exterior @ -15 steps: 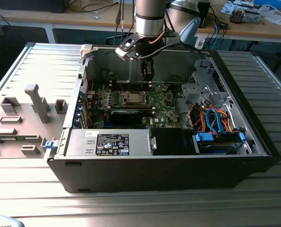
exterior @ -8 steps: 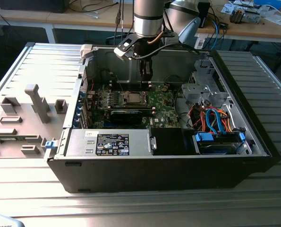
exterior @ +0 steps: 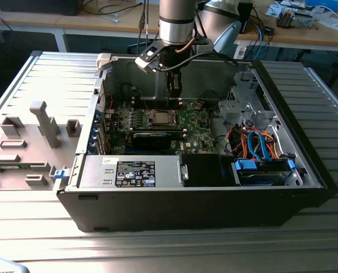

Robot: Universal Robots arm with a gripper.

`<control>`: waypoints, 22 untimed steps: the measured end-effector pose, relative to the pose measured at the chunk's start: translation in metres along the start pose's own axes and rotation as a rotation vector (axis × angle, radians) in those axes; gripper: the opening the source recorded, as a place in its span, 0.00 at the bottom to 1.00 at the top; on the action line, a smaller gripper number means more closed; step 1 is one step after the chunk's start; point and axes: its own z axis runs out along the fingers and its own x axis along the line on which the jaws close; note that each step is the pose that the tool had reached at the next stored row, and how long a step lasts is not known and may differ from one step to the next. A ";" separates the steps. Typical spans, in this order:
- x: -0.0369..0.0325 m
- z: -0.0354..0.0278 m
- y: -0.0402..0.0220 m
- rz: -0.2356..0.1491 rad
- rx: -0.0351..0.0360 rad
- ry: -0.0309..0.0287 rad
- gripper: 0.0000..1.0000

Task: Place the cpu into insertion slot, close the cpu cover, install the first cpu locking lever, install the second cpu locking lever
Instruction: 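Close the cpu cover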

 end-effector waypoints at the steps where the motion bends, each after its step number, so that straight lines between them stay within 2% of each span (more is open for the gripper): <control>1: 0.0000 0.0000 -0.0006 0.000 0.0000 0.0000 0.11; 16: 0.0005 -0.0001 -0.0098 0.000 0.0000 0.0001 0.11; 19: 0.0009 -0.0001 -0.0163 0.000 0.0000 0.0000 0.11; 22: 0.0009 -0.0001 -0.0177 0.000 0.0000 0.0000 0.11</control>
